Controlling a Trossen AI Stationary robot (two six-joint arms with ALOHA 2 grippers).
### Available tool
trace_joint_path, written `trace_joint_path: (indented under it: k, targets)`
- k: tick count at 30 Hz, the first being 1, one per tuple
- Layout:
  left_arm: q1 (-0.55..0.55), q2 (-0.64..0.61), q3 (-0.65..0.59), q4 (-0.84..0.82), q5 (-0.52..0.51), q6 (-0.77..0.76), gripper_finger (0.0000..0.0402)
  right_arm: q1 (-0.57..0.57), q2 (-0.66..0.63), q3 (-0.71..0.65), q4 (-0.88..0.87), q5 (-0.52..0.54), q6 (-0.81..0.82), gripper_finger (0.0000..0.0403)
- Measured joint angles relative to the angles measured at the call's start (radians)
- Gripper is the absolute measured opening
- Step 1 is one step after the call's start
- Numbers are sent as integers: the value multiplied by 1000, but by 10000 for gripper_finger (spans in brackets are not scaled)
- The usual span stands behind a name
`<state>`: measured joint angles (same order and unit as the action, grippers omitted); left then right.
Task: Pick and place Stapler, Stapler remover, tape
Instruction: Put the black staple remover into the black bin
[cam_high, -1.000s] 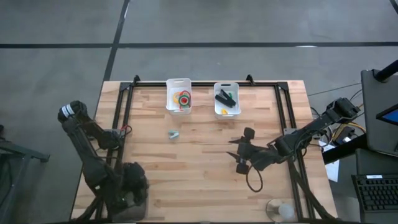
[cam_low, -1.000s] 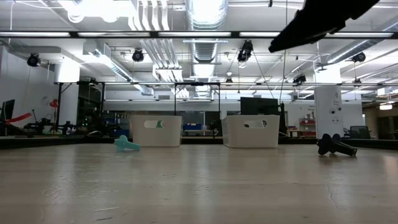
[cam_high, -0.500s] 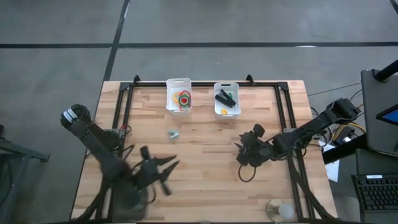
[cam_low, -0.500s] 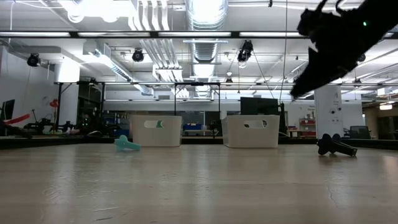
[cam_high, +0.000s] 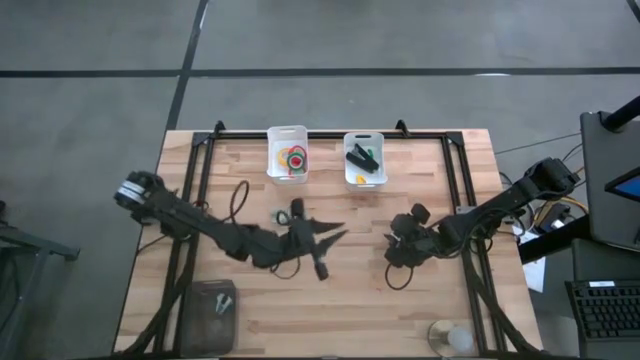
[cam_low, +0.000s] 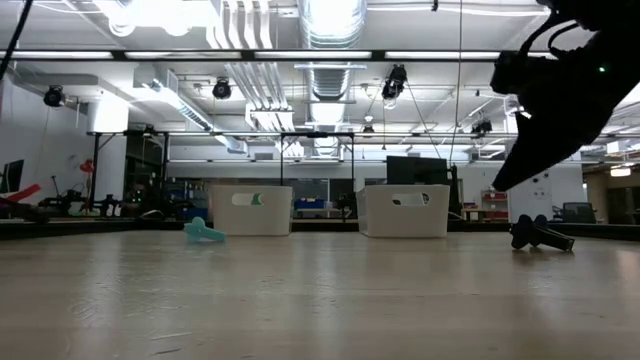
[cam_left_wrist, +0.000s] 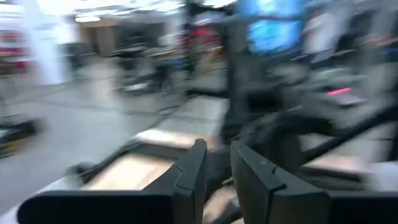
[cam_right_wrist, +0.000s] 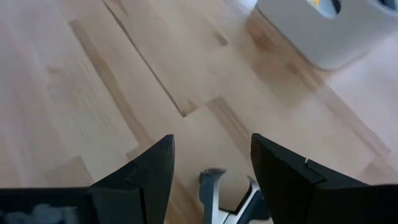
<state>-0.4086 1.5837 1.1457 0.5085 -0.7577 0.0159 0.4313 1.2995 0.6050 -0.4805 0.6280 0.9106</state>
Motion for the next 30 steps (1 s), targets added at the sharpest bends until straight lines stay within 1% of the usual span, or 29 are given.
trace_joint_path:
  k: [3, 4, 6, 11, 17, 22, 26, 30]
  targets:
    - [23, -13, 1, 5, 208, -23, 71, 0, 0, -19, -3, -15, 17, 203]
    - [29, -14, 0, 5, 254, -26, 70, 0, 0, -27, -3, -24, 25, 203]
    - [30, -14, -2, -5, 288, -26, 69, 0, 0, -43, -3, -50, 33, 203]
    - [28, -14, -3, -23, 293, -24, 69, 3, 0, -77, -1, -53, 48, 203]
    - [28, -13, -3, -41, 293, -9, 67, 3, 0, -105, 79, -63, 51, 203]
    - [28, -13, -3, -41, 293, -9, 68, 3, 0, -114, 83, -81, 64, 199]
    - [29, -13, -3, -41, 292, -2, 65, 3, 0, -126, 80, -88, 77, 175]
    - [30, -13, -3, -39, 289, 8, 66, 3, 0, -129, 83, -79, 75, 133]
